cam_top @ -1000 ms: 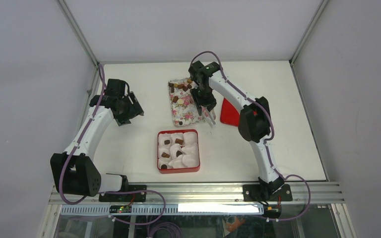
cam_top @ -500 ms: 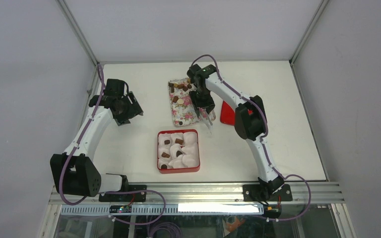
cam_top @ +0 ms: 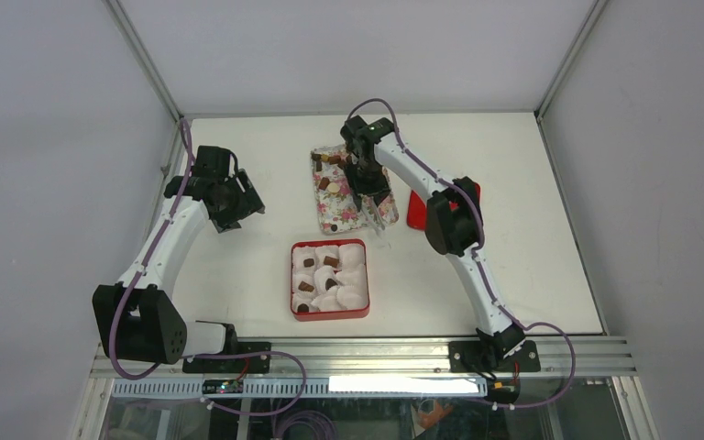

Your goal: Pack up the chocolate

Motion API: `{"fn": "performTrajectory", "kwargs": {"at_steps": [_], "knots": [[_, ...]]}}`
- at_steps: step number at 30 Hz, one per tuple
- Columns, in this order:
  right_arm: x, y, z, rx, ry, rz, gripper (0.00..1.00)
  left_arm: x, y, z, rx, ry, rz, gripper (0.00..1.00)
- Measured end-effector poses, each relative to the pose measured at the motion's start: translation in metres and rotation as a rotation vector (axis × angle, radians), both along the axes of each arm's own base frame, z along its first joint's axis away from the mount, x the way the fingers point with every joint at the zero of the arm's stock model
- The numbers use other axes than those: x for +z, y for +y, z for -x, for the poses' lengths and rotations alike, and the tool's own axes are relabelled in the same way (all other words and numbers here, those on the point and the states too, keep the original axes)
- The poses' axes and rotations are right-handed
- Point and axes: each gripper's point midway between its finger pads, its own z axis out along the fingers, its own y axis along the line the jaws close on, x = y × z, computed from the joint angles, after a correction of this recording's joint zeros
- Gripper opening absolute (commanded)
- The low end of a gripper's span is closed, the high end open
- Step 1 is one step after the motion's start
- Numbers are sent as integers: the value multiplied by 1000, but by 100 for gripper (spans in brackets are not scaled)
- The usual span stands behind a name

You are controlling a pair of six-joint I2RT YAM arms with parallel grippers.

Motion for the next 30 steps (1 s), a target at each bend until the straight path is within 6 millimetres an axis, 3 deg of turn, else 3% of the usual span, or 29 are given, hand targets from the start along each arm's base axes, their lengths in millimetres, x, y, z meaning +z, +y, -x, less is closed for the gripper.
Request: {"fn": "performTrajectory", "kwargs": {"at_steps": [7,10,17,24,30], "knots": [[3,5,-6,7,-18,-15,31,0,0,0,0,0,0,68],[2,5,-5,11,-16,-13,29,0,0,0,0,0,0,68],[-6,1,11,28,20,13,35,0,0,0,0,0,0,68],[10,-8,31,69,31,23,48,0,0,0,0,0,0,68],[10,-12,35,79,37,34,52,0,0,0,0,0,1,68]]}}
